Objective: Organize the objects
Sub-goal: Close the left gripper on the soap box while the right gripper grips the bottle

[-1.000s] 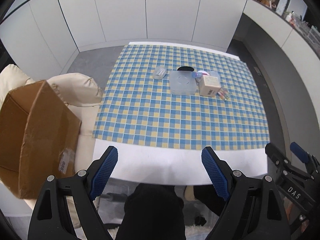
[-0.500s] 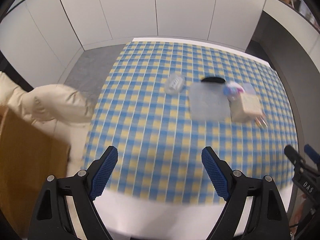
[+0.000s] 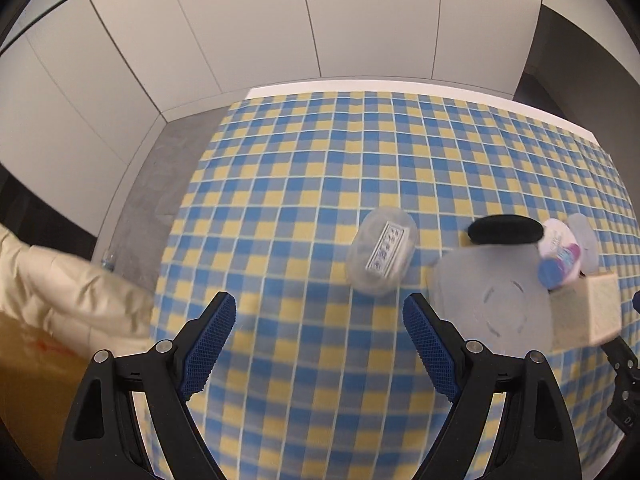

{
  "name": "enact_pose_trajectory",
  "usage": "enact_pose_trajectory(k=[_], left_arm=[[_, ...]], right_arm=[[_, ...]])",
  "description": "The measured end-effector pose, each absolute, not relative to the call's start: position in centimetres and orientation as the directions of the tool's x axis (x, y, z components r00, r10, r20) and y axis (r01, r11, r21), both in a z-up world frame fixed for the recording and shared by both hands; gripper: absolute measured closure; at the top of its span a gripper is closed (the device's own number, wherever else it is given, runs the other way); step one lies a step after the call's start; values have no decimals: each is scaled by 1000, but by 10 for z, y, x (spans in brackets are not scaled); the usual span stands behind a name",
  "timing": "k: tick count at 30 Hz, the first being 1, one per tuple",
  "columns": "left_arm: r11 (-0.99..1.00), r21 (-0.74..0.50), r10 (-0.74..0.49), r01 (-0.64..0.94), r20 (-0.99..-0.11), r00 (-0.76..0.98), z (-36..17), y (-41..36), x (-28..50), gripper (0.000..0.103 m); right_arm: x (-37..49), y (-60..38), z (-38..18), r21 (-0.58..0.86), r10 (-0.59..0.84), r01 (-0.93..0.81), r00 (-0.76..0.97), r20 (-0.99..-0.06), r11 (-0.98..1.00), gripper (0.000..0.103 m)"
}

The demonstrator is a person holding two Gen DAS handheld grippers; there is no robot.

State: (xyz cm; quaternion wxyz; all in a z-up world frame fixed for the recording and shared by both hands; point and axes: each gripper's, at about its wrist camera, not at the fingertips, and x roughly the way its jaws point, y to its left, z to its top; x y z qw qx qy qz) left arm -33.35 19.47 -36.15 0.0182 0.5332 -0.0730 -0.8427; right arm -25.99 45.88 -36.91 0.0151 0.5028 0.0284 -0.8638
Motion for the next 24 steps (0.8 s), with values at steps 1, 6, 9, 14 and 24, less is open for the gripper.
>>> enact_pose_trajectory(k=[1, 6, 9, 14, 24], left_arm=[[-988, 150, -117, -44, -894, -434, -364, 195, -337, 17], [-987, 149, -106, -63, -889, -446, -378, 198, -356, 17], [-985, 150, -97, -80, -884, -457, -385, 199, -366, 17], [-989, 118, -66, -85, -884, -463, -387, 200, -383, 28], [-976, 168, -82, -140, -875, -476, -382, 222, -385, 61]], right_arm=[[-264, 456, -373, -49, 13, 62, -490, -872, -997, 24], [-273, 442, -386, -81, 27, 95, -472, -881, -992, 40], [-275, 437, -392, -75, 18, 104, -468, -883, -992, 48], [-268, 442, -390, -15, -38, 106, -475, -879, -994, 67], [-267, 453, -390, 62, -79, 50, -481, -873, -997, 74]])
